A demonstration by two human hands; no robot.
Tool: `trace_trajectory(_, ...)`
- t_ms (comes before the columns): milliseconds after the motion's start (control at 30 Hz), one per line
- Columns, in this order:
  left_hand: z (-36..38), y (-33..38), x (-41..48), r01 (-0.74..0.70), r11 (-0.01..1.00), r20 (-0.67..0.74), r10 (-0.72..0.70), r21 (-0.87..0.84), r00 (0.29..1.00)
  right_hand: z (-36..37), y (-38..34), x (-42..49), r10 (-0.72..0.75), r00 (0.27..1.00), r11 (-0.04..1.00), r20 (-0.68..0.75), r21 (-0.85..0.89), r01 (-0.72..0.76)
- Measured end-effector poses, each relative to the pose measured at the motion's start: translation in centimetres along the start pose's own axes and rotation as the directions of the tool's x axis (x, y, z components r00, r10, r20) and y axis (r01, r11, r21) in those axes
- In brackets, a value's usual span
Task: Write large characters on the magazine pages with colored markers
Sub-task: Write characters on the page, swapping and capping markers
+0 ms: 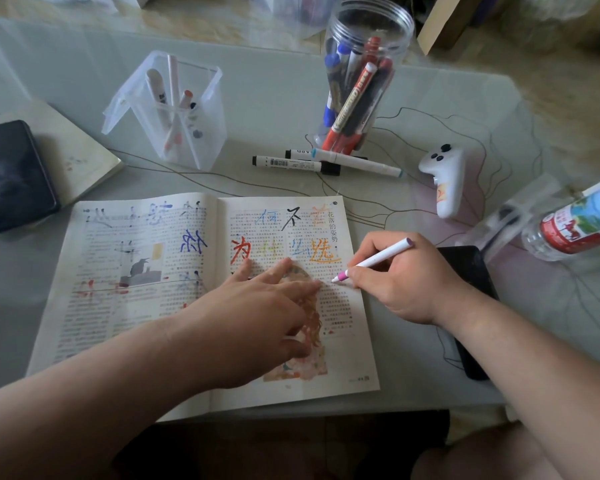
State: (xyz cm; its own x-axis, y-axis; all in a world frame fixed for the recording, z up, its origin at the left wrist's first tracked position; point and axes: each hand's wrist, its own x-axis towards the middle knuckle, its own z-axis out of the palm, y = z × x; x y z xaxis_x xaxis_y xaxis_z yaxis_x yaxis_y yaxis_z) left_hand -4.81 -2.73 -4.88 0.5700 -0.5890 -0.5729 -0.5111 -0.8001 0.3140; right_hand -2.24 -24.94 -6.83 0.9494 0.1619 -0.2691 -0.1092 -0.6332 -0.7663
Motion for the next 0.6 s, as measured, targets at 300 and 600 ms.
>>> trace_trajectory(300,0.16,-0.09,0.10,0.000,1.000,-0.008,0.000,0.002,1.000,-0.03,0.21,0.16,0.006,0.996,1.000,-0.084,0.015,-0.005)
trace_trajectory(600,-0.09,0.15,-0.06,0.010,1.000,0.010,-0.009,-0.008,1.000,0.18,0.18,-0.33,-0.027,0.999,1.000,-0.040,0.009,0.027)
